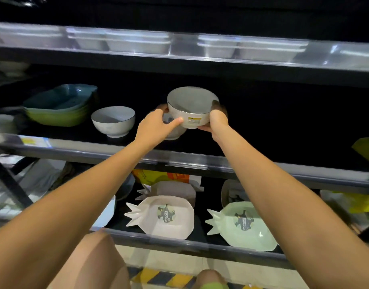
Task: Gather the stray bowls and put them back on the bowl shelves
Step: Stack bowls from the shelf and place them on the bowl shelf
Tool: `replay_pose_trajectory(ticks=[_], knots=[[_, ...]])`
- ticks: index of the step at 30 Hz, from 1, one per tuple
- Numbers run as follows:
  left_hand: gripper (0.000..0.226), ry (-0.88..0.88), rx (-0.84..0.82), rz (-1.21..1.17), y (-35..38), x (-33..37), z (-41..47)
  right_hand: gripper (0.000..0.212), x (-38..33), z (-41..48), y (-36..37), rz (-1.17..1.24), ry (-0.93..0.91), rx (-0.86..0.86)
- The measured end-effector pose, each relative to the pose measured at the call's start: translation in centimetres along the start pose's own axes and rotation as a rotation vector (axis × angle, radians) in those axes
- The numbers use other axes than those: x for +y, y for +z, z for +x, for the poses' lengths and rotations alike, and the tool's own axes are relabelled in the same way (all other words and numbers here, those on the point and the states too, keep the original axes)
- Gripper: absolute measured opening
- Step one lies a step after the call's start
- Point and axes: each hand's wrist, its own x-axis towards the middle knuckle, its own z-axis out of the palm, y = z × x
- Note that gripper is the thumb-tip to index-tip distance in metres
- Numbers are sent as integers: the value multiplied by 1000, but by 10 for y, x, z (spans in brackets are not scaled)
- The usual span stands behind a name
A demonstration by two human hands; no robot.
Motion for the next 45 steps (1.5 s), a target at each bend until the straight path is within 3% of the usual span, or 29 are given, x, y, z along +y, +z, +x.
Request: replay_pose_trajectory(ticks=[7,15,45], knots=[[51,-64,59,-8,-11,-26,12,43,4,18,41,-121,-36,22],[58,38,54,-93,-7,-59,23,43,26,32,65,-203,-126,44],[61,-20,-99,-12,26,-107,62,39,55,69,82,-240,-137,102]])
